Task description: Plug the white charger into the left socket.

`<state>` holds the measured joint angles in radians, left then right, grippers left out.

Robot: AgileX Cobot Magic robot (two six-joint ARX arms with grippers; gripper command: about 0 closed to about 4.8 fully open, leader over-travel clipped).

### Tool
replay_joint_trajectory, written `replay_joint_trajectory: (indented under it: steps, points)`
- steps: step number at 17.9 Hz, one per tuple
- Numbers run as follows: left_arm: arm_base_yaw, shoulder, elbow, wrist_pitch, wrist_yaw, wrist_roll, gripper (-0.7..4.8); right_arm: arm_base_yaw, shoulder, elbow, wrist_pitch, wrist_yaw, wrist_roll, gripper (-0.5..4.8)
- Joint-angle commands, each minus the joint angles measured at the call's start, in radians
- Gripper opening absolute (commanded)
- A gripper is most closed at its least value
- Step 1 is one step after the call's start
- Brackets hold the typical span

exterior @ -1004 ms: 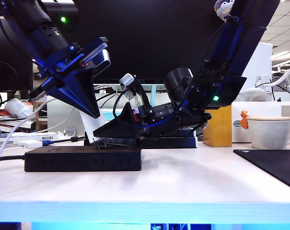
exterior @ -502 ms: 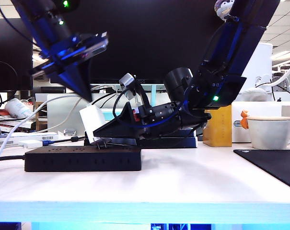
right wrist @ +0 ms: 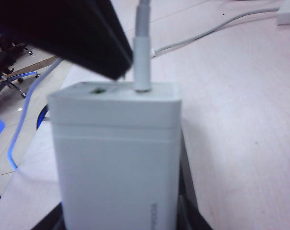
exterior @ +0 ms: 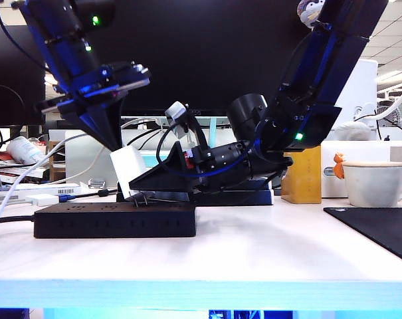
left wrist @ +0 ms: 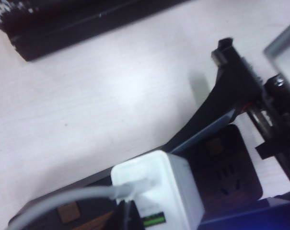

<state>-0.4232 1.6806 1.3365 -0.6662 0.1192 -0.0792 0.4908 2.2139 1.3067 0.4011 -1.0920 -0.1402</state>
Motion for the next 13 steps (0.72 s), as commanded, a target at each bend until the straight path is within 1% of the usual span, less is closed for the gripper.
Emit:
replay_joint_trajectory:
  steps: [1, 2, 3, 6, 11, 13]
  points:
    - [-0.002, 0.005, 0.002, 0.007, -0.030, 0.001, 0.13, 0.003, -0.005, 0.000, 0.000, -0.010, 0.005, 2.83]
    - [-0.002, 0.005, 0.002, 0.005, -0.063, 0.001, 0.13, 0.003, -0.005, 0.000, 0.000, -0.010, 0.005, 2.83]
    - [-0.002, 0.005, 0.002, 0.004, -0.072, 0.000, 0.13, 0.003, -0.005, 0.000, 0.000, -0.010, 0.005, 2.83]
    - [-0.002, 0.005, 0.002, 0.002, -0.016, 0.000, 0.13, 0.003, -0.005, 0.000, 0.000, -0.010, 0.005, 2.83]
    - [-0.003, 0.043, 0.002, -0.002, -0.009, -0.002, 0.13, 0.003, -0.005, 0.000, 0.000, -0.010, 0.005, 2.83]
    - [-0.004, 0.047, 0.002, -0.002, 0.026, -0.007, 0.13, 0.003, -0.005, 0.000, 0.000, -0.010, 0.005, 2.83]
